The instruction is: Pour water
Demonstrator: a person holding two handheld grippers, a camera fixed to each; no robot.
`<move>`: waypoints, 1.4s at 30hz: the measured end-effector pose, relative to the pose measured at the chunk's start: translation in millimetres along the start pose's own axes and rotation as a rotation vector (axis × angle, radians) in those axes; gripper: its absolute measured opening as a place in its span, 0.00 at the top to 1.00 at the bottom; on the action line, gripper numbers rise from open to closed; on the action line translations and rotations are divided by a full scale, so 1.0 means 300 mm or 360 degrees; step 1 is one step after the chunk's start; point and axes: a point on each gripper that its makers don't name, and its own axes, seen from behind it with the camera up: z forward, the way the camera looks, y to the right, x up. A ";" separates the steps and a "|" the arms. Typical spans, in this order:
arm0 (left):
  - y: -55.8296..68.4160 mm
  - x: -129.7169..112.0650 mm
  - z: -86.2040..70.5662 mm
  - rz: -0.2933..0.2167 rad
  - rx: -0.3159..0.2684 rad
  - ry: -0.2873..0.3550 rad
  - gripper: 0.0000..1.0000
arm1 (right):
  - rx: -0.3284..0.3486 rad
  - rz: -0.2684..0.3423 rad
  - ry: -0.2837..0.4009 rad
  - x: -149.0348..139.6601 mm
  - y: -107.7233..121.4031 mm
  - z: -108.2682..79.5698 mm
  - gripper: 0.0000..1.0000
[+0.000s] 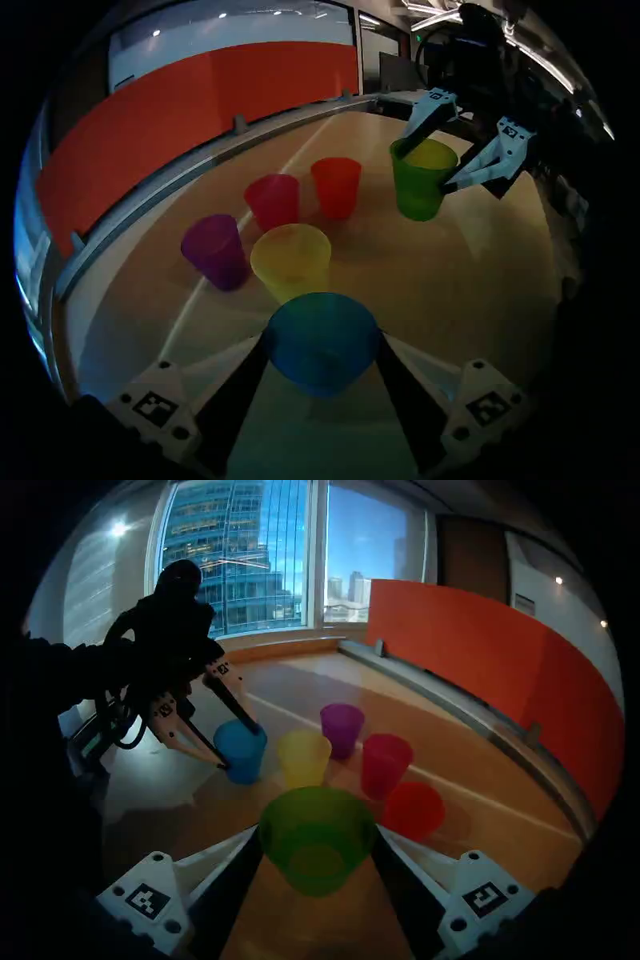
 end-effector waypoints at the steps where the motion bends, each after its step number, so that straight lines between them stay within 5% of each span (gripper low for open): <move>1: -0.001 -0.001 0.001 -0.0002 -0.0001 0.0001 0.11 | 0.0000 0.0001 -0.0001 -0.001 0.001 0.001 0.09; 17: -0.005 -0.025 0.016 -0.0021 -0.0002 0.0020 0.11 | 0.0007 0.0003 -0.0019 -0.016 -0.007 0.033 0.09; 42: 0.000 -0.149 -0.013 -0.0050 0.0002 -0.0103 0.03 | 0.0029 0.0029 -0.0045 -0.074 -0.039 0.111 0.09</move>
